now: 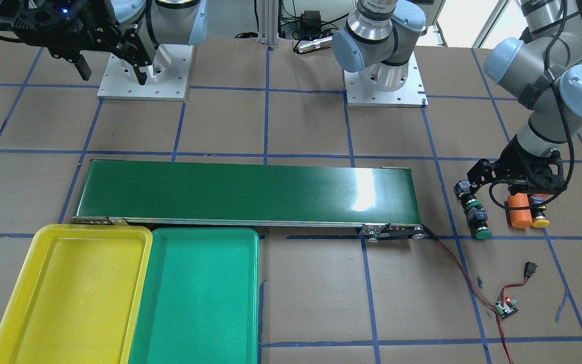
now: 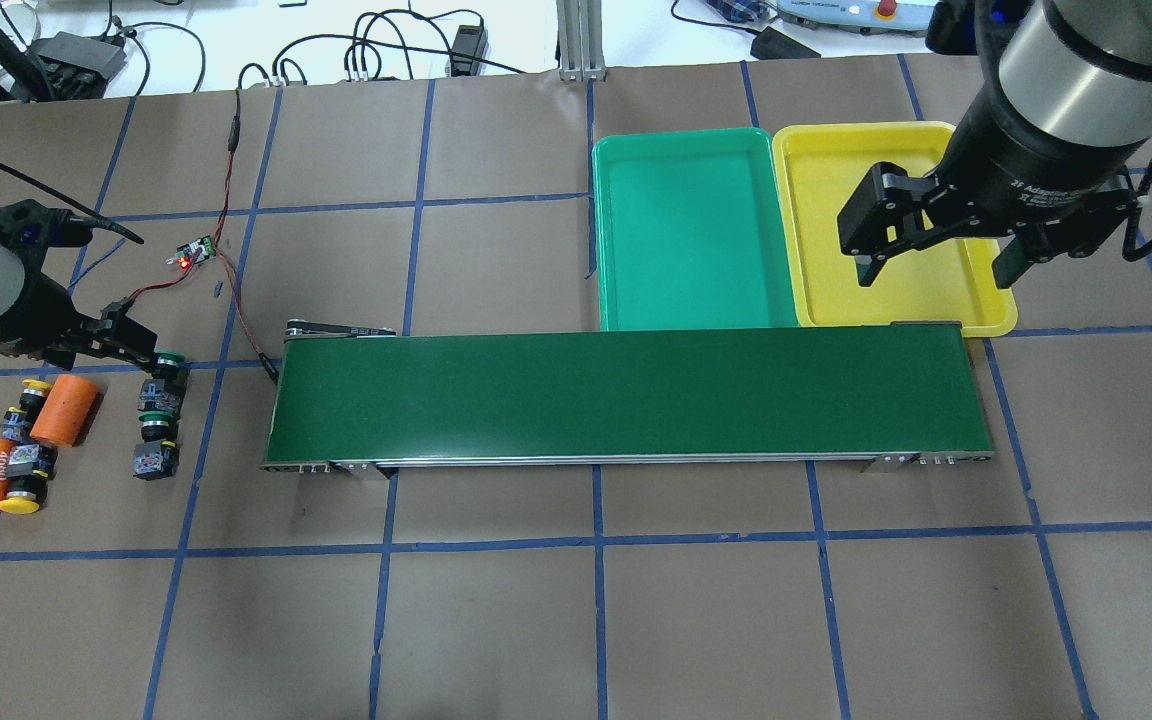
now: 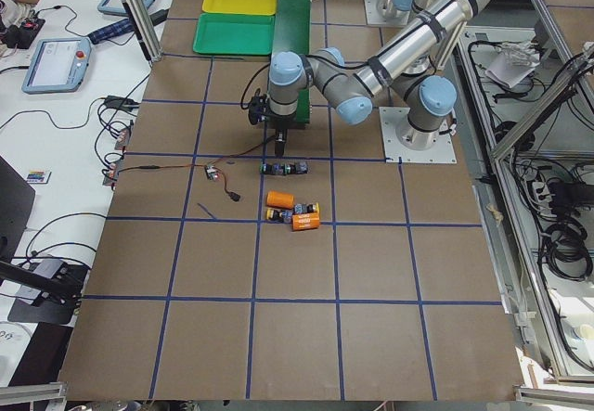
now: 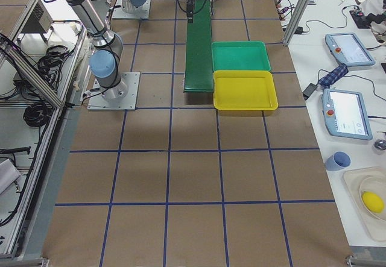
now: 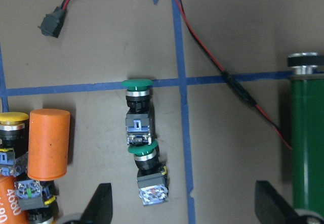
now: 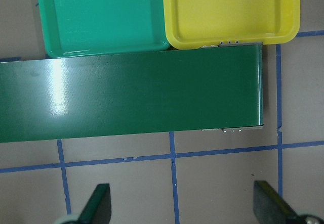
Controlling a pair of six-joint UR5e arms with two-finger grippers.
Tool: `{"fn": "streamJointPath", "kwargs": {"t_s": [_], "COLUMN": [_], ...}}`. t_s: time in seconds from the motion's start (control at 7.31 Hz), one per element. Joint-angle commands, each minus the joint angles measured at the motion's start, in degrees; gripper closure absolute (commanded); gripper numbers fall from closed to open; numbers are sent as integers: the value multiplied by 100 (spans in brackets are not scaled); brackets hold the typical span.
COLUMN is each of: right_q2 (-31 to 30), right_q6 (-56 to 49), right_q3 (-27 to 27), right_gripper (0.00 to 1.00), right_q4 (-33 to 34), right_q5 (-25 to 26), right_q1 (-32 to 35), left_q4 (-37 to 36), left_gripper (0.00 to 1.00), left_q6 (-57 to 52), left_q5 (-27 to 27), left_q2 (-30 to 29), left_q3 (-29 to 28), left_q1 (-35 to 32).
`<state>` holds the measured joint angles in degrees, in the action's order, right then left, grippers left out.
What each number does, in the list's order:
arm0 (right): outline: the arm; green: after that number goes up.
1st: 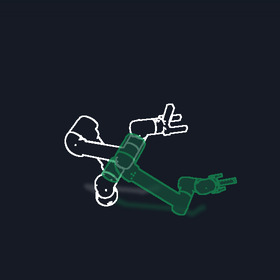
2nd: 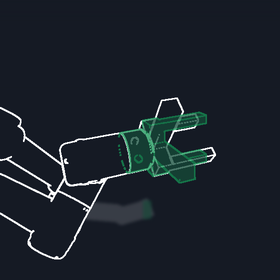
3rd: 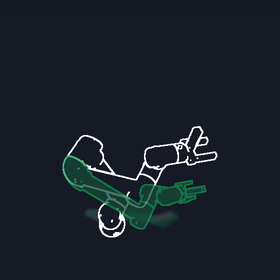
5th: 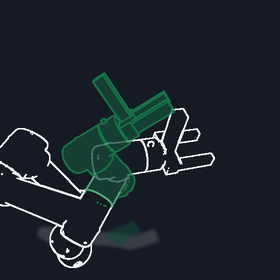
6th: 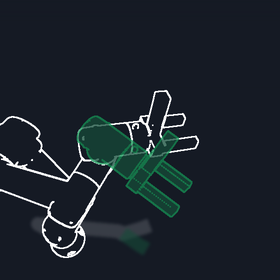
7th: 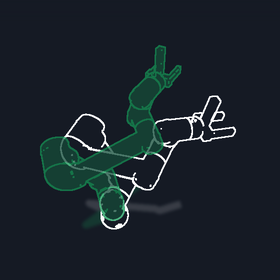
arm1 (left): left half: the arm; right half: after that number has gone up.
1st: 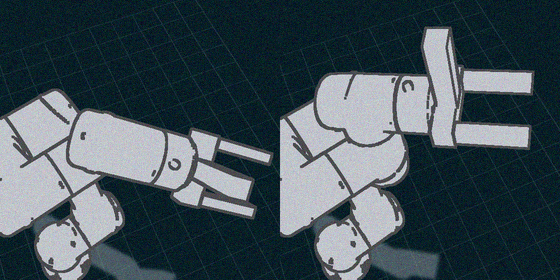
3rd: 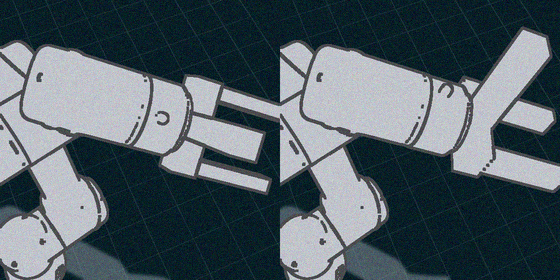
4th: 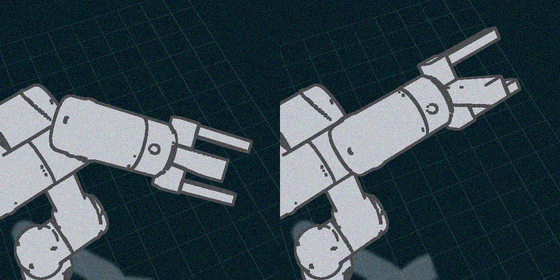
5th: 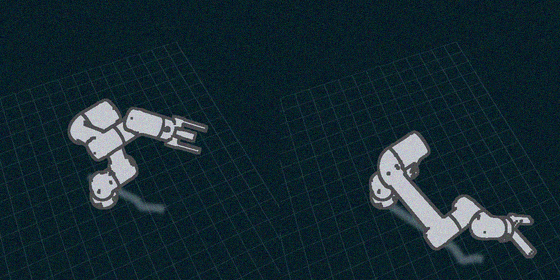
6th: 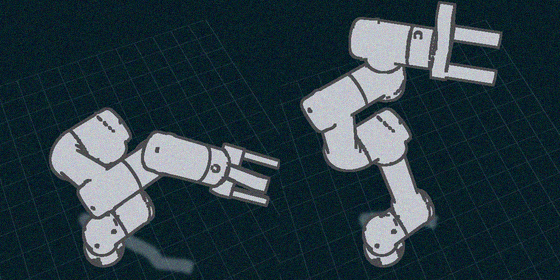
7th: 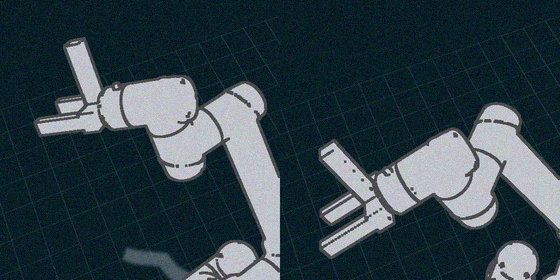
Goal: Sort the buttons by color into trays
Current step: 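Grasp a green-capped push button with the left gripper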
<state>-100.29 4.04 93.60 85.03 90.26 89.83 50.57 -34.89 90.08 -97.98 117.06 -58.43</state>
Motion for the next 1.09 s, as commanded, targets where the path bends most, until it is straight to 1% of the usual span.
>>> {"fn": "streamJointPath", "kwargs": {"t_s": [0.0,0.14,0.27,0.41,0.55,0.82,0.96], "right_q2": [0,0,0,-17,-17,-43,-78], "right_q6": [0,0,0,0,0,0,0], "right_q3": [0,0,0,0,0,0,43], "right_gripper": [0,0,0,0,0,0,0], "right_q4": [-12,14,5,5,5,-13,-13], "right_q5": [17,18,18,0,0,18,18], "right_q1": [0,0,0,0,0,0,0], "left_q4": [-547,-662,-933,-944,-944,-892,-865], "left_gripper": [0,0,0,0,16,57,70], "left_q6": [-115,-124,-167,-237,-308,-308,-308], "left_q5": [18,36,53,54,45,54,62], "left_q2": [-693,-965,-1081,-1126,-1161,-1179,-1153], "left_q3": [19,1,1,-8,-8,27,18], "left_q1": [51,51,51,51,51,43,43]}}
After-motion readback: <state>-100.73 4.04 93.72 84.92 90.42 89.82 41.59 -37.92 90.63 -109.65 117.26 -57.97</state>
